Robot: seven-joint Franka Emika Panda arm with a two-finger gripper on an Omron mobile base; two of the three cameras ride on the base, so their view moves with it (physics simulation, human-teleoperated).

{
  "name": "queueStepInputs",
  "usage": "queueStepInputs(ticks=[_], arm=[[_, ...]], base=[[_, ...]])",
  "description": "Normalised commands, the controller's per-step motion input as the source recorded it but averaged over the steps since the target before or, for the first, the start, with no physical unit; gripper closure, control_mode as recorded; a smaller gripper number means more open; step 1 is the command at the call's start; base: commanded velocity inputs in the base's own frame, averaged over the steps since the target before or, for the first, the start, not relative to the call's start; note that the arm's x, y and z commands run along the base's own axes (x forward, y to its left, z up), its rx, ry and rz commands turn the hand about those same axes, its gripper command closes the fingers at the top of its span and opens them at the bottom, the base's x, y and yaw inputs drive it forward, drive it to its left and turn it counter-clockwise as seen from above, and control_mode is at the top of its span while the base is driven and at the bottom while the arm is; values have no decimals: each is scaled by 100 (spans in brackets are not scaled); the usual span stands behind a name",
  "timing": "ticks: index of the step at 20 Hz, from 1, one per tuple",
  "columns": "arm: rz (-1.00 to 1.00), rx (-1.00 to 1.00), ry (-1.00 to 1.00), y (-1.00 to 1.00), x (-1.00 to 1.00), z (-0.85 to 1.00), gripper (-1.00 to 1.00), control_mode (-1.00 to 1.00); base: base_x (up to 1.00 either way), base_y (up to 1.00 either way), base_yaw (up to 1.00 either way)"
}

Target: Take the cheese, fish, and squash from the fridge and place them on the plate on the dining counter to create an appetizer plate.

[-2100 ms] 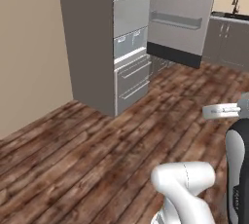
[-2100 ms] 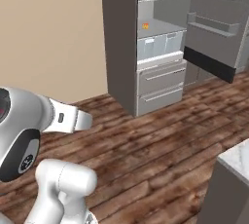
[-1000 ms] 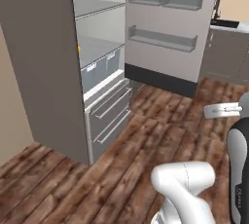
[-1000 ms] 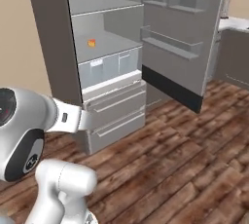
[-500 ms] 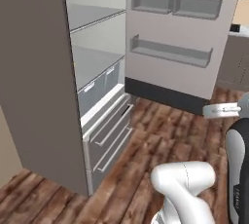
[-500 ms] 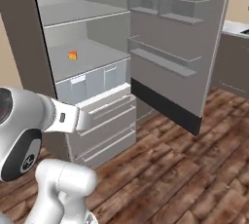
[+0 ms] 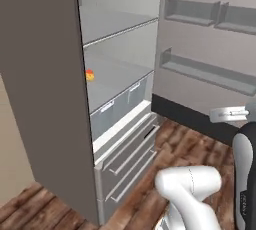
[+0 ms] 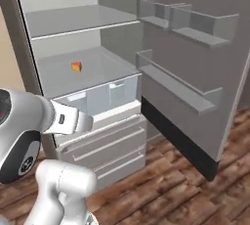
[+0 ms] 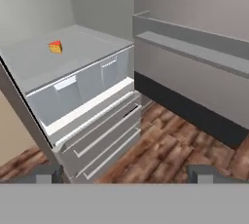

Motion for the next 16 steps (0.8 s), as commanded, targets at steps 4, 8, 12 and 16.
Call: queueStepInputs(ticks=[4,8,12,16], arm=[[0,0,0,0,0,0,-100,100],[0,0,0,0,0,0,-100,100],[0,0,0,0,0,0,-100,100],[0,0,0,0,0,0,-100,100]], base=[[62,0,51],[51,0,49],[31,-17,39],[7,-42,33]])
